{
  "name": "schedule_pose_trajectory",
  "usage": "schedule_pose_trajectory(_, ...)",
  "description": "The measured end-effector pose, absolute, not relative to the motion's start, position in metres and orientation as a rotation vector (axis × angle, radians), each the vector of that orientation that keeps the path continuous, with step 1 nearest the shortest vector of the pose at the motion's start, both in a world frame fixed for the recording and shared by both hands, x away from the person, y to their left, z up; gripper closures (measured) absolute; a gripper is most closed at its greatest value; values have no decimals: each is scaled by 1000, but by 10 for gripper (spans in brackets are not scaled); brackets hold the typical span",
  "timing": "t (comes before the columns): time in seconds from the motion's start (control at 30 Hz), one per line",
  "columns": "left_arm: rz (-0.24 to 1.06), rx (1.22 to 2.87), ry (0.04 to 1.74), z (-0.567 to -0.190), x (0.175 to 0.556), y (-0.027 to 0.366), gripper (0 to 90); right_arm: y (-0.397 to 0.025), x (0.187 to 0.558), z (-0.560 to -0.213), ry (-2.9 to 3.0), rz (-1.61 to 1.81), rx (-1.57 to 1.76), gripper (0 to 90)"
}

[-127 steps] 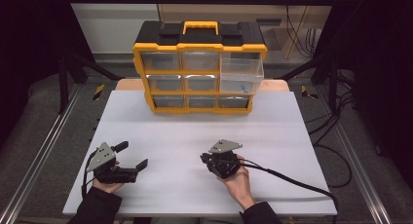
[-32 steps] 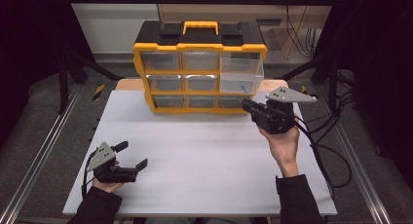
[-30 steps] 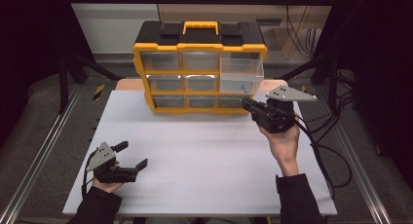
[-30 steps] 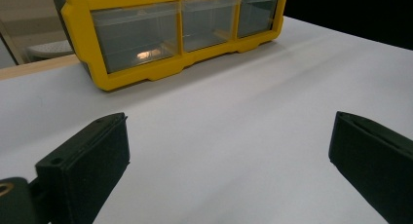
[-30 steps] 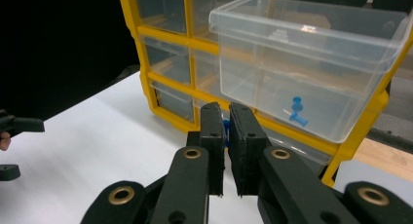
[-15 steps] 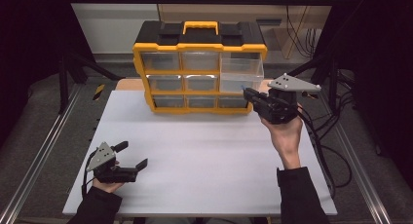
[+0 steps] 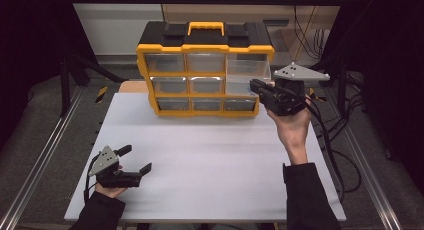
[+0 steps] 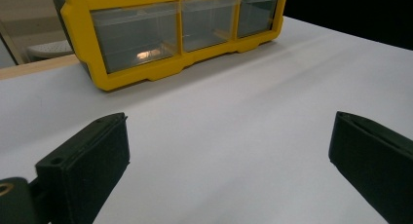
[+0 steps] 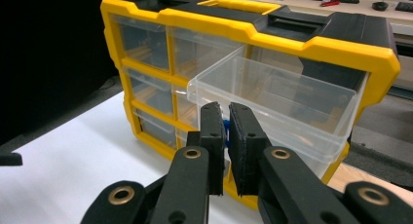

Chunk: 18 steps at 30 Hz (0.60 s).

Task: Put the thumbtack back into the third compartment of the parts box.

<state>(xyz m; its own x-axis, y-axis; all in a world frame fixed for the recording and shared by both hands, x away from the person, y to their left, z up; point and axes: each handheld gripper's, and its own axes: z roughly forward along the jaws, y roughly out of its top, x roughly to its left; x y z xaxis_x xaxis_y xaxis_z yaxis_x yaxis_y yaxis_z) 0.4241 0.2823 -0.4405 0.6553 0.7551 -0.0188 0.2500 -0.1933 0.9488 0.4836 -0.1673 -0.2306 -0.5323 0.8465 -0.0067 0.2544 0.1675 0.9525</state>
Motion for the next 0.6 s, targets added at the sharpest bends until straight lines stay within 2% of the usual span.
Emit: schedule_pose_trajectory(0.6, 562, 1752, 812, -440, 424, 283, 8, -167, 507, -222, 1864, 1357, 1052, 852)
